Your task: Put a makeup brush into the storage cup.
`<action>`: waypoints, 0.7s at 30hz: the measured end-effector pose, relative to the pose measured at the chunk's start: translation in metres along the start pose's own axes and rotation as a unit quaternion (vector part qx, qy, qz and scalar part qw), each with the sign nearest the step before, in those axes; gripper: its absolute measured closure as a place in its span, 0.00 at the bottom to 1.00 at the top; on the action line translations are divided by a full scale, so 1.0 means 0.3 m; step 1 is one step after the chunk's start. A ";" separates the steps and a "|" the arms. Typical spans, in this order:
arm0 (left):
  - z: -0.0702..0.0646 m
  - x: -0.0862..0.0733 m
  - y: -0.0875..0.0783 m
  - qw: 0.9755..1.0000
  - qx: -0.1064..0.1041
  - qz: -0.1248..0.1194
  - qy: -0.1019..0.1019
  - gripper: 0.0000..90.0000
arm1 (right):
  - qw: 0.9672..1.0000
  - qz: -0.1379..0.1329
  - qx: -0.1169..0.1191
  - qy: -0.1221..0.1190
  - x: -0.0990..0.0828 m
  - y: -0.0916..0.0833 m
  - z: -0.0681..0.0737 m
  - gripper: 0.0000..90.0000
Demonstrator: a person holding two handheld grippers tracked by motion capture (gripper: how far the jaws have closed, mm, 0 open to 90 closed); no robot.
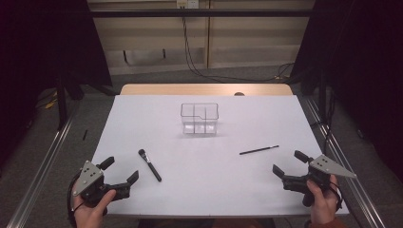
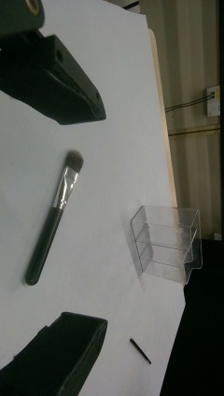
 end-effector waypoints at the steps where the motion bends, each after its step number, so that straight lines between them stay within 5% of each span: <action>1: 0.000 0.001 0.003 1.000 0.000 0.000 -0.001 0.03 | 1.000 0.000 0.000 0.000 0.000 0.000 0.000 0.00; 21: -0.016 0.016 -0.012 1.000 -0.009 -0.002 -0.001 0.04 | 1.000 0.002 0.010 -0.011 0.002 0.011 0.023 0.00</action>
Point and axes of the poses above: each handheld gripper's, and its own axes: y roughly forward along the jaws, x roughly out of its top, z roughly to its left, the point moved 6 cm from there along y, roughly forward along the jaws, and after that the axes turned 6 degrees about -x, right-handed, at the moved point
